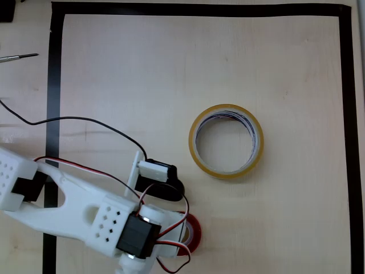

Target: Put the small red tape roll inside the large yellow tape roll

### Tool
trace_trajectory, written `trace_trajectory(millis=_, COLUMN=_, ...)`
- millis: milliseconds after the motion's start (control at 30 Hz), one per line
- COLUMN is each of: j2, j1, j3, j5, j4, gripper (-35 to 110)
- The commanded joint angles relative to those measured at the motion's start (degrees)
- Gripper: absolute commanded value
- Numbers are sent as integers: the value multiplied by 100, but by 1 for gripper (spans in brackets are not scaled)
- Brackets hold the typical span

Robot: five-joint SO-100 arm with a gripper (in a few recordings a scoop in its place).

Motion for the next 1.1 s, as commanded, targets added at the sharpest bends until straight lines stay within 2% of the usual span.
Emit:
trace_trajectory(millis=0, j2=105, j1=70, j3=-211, j5=26, j4=105, gripper=0)
trace_trajectory(millis=233, j2=448, j1=-53, j3=-439, j5=44, j4=105, gripper=0)
trace_trajectory(millis=700, j2=2681, j1=-914, j3=141, j5=53, j4=105, gripper=0)
trace_trajectory(millis=867, j2=2628, j1=-1257, j3=-308, j5=44, j4=105, gripper=0)
trace_trajectory(millis=1067, j2=1635, j1=-1872, j3=-1477, j5=-35, j4=105, gripper=0)
